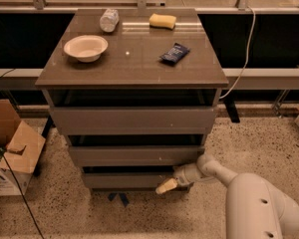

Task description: Open bottom drawer

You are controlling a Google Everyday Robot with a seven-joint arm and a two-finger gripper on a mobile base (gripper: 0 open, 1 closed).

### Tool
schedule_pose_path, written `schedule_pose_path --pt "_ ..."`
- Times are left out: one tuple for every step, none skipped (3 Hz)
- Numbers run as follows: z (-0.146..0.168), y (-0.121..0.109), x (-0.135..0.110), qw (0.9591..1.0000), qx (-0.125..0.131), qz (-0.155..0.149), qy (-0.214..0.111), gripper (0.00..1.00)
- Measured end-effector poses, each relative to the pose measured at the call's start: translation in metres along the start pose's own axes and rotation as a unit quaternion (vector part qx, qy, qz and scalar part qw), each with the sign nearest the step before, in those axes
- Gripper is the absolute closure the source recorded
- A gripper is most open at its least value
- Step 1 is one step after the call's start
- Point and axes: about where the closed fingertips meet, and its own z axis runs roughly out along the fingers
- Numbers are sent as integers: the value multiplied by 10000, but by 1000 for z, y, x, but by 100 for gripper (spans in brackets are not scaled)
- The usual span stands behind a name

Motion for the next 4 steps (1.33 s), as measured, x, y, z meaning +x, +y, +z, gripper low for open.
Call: schedule_pose_path --pt "11 -1 8 9996 -18 35 267 17" --pt "9 -1 11 9992 10 39 389 48" --pt "8 -1 11 9992 10 39 389 71" --pt "8 -1 11 9992 10 39 389 68"
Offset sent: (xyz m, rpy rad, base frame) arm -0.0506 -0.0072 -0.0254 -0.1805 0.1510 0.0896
